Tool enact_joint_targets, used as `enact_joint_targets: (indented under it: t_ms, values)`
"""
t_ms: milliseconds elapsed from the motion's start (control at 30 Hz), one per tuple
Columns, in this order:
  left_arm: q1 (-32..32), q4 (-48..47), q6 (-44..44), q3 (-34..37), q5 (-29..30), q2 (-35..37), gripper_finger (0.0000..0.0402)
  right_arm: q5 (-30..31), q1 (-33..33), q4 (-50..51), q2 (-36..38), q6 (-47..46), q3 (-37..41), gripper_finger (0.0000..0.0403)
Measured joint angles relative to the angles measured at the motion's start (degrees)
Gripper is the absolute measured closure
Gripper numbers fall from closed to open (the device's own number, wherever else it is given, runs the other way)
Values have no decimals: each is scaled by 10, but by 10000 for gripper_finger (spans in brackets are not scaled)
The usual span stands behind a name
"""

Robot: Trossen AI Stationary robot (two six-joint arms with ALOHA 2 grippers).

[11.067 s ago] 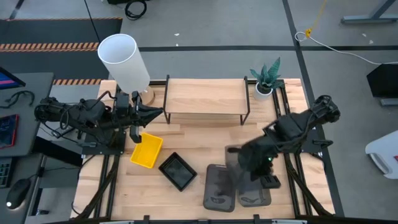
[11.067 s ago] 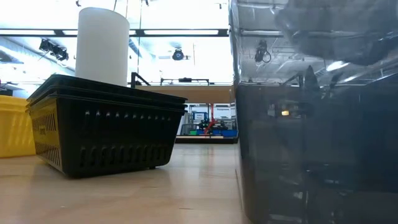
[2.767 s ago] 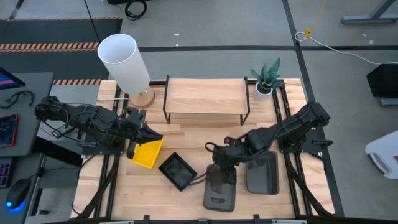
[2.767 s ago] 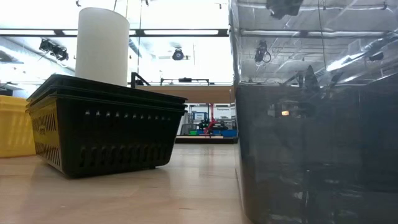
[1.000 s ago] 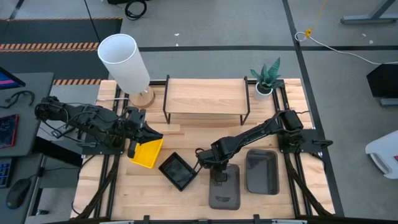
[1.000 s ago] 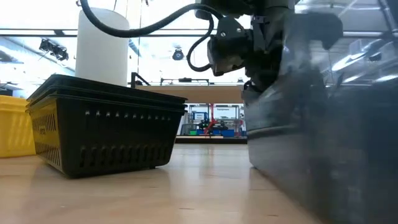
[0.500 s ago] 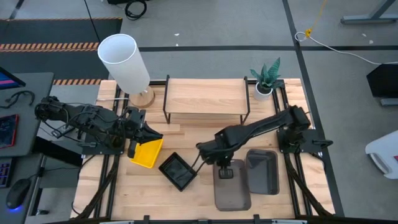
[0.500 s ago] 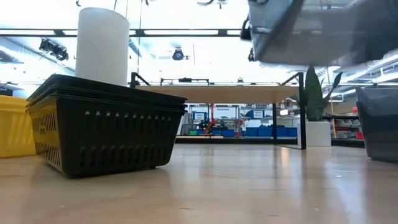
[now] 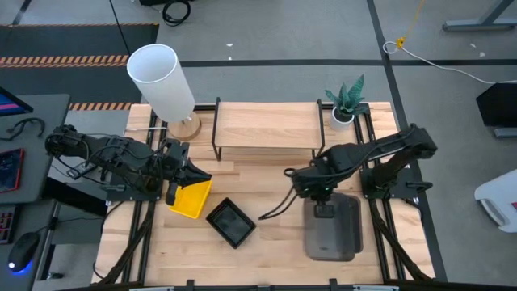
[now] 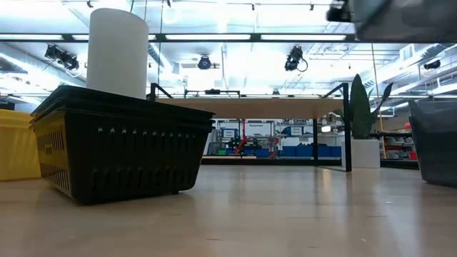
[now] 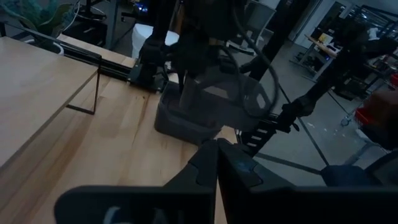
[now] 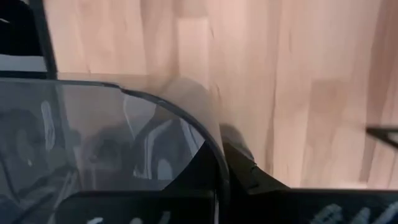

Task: Stack baskets on shelf by color
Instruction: Stack the left transparent black bin on the transparent black bin on the table

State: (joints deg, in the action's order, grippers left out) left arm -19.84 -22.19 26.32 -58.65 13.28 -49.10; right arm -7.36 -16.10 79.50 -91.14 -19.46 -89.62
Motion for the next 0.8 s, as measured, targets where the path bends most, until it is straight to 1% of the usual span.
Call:
enact_joint_targets:
  t_ms: [200,367,500,633,800]
  values:
    - [0,0,0,0,0,0,379,3,3,-1,78,-16,100,397]
    - [0,0,0,0,5,0,385,5,8,-4,119,-18,164,397]
    - [0,1,0,0,7,0,389,18,10,-10,136,-28,205,396]
    - [0,2,0,0,17,0,386,21,13,-17,136,-34,235,396]
    - [0,13,0,0,17,0,379,20,12,-54,135,-33,259,396]
